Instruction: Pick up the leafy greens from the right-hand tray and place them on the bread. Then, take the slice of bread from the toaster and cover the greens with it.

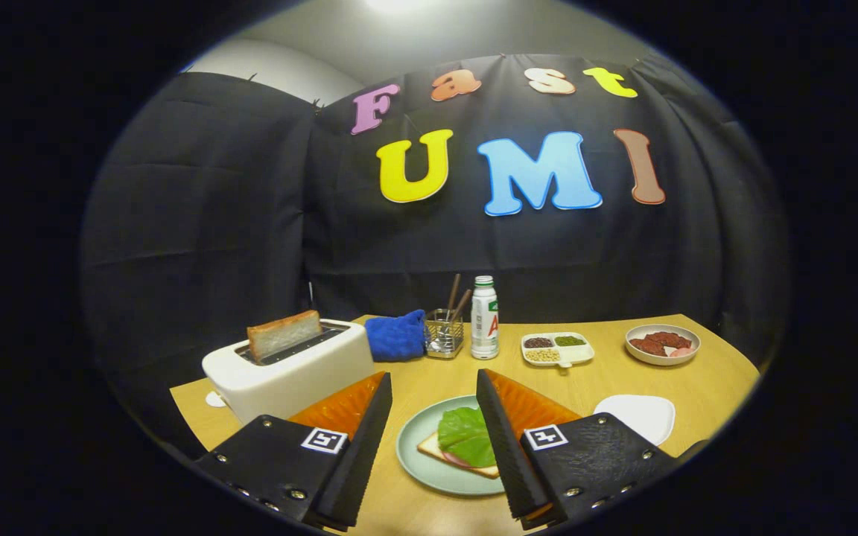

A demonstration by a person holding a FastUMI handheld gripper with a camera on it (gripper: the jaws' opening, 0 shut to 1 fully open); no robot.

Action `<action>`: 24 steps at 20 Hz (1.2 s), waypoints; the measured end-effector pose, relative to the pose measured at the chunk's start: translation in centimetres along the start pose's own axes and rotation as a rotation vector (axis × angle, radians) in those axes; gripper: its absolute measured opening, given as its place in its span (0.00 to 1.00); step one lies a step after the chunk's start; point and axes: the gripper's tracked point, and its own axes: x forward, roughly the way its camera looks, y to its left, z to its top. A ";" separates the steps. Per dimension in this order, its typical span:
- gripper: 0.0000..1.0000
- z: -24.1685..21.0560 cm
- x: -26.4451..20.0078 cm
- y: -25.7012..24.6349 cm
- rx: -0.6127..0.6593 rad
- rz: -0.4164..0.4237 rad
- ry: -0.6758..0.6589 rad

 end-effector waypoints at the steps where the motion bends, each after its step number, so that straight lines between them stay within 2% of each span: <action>1: 0.68 0.1 0.5 1.7 0.012 0.028 0.008; 2: 0.60 -0.1 1.0 3.5 0.024 0.060 0.026; 5: 0.60 0.7 1.5 8.0 0.039 0.109 0.039; 11: 0.60 0.4 2.7 15.0 -0.031 0.131 0.032; 16: 0.60 0.3 4.4 17.9 -0.029 0.094 0.052; 20: 0.60 -0.9 6.6 18.6 -0.014 0.047 0.118; 24: 0.60 -0.9 8.1 18.3 -0.017 -0.027 0.118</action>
